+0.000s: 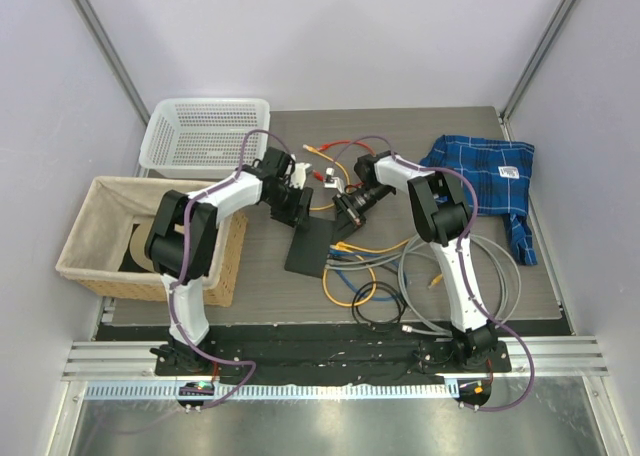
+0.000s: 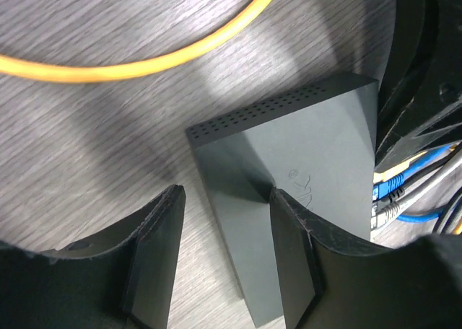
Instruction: Pull the plug from the switch port
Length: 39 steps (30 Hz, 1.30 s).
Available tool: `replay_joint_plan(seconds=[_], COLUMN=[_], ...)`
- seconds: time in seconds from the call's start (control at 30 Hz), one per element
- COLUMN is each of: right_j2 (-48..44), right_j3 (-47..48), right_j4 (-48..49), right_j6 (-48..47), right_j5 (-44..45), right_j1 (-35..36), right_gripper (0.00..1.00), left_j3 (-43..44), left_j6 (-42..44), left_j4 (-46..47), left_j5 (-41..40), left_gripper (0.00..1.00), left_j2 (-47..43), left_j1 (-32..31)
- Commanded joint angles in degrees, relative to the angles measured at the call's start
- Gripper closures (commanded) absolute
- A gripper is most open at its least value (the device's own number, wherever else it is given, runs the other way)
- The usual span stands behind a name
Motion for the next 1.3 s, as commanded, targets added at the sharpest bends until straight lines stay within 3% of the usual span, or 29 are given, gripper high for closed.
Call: replay_joint_plan(seconds=[0.0, 0.33, 0.47, 0.73, 0.9, 1.03, 1.27], right_j2=[0.55, -0.5, 1.07, 1.79, 5.11, 4.68, 10.83], right_j3=[-1.7, -1.09, 4.25, 9.27, 16.56, 13.16, 15.25], right_j4=[-0.08, -0.86, -8.74, -13.08, -24.23, -24.16, -24.16], right_j6=[-3.55, -5.47, -11.27, -17.24, -26.03, -30.87, -29.21], right_j5=[10.94, 13.83, 17.17, 25.35, 27.11, 28.6, 26.33], right_j1=[0.13, 0.13, -0.22, -2.06, -2.24, -2.33, -4.7], right_gripper=[0.98, 0.98, 0.98, 0.98, 0.98, 0.99, 0.98], left_j3=[-1.74, -2.26, -2.53, -1.65, -1.21, -0.95, -1.12], left_j6=[1.49, 2.19, 3.77, 3.51, 3.34, 3.33, 4.21], left_j4=[-3.76, -3.75, -4.28, -4.63, -4.9, -4.9, -5.34], left_j5=[-3.57, -3.92, -8.93, -9.99, -9.46, -9.29, -9.72], left_gripper=[0.46, 0.46, 0.46, 0.47, 0.47, 0.47, 0.47], left_j2=[1.52, 1.17, 1.61, 3.46, 4.42, 4.86, 5.13], left_j1=[-0.38, -0.65, -1.61, -2.23, -2.41, -2.41, -2.85])
